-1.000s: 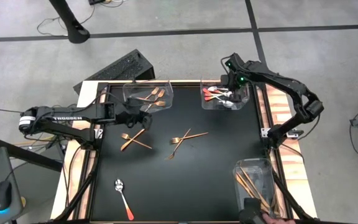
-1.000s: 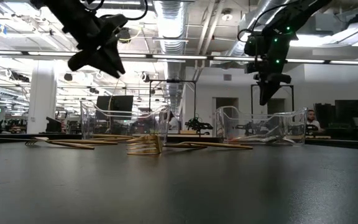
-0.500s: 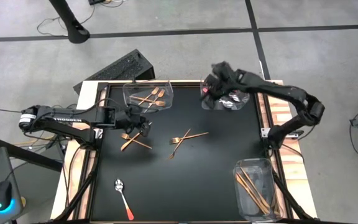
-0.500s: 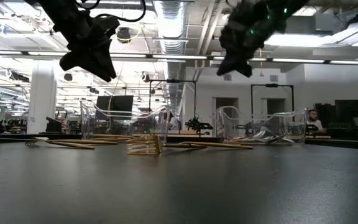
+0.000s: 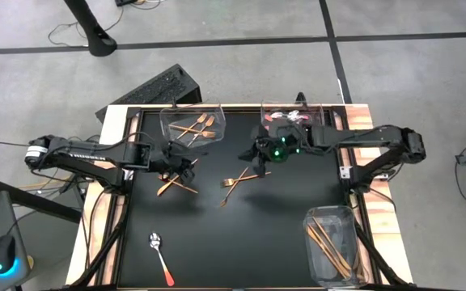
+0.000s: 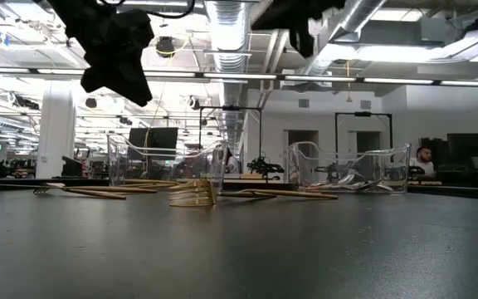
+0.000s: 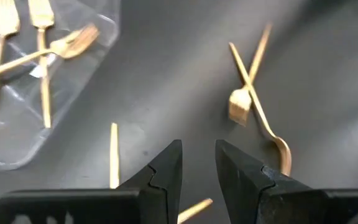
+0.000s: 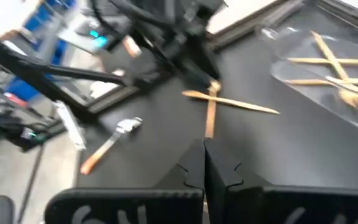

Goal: Sort silverware by color (type)
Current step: Put the orange spoon into the top right transparent bin

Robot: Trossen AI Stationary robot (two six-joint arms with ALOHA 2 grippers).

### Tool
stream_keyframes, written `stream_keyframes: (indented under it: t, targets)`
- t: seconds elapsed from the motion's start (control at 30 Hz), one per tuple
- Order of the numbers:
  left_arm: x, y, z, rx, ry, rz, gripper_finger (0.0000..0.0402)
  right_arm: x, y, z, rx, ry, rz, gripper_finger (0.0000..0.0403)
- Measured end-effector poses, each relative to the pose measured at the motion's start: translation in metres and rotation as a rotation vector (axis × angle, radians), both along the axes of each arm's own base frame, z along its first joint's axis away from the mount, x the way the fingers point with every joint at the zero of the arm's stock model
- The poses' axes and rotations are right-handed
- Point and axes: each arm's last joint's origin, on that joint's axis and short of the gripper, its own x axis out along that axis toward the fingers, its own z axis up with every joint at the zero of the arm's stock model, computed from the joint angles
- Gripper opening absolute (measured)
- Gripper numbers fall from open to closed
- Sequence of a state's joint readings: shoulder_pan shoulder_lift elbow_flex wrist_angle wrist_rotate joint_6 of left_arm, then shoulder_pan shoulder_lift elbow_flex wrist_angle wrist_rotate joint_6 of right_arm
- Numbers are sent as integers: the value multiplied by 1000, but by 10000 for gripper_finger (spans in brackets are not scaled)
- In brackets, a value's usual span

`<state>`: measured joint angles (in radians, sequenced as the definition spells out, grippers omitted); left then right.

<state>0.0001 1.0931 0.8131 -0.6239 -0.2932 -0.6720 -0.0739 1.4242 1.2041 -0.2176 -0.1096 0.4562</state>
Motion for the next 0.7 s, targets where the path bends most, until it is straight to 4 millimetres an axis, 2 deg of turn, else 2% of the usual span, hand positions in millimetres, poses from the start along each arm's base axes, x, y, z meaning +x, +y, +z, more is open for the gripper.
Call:
stream_keyframes:
  t: [0.23, 0.4, 0.5, 0.6, 0.7]
  targets:
    - [-10, -33, -7, -109, 91, -94, 84, 9, 36, 20, -18, -227, 25, 19]
    - [-24, -60, -13, -133, 179, -101, 84, 23, 55, 6, -10, -232, 83, 32]
    - [-31, -78, -13, -174, 173, -118, 84, 28, 61, 1, 14, -232, 90, 34]
    - [-37, -101, -11, -298, 150, -155, 85, 32, 60, -3, 142, -205, 40, 32]
    - [-46, -122, -15, -353, 164, -143, 90, 32, 58, -5, 212, -190, 5, 27]
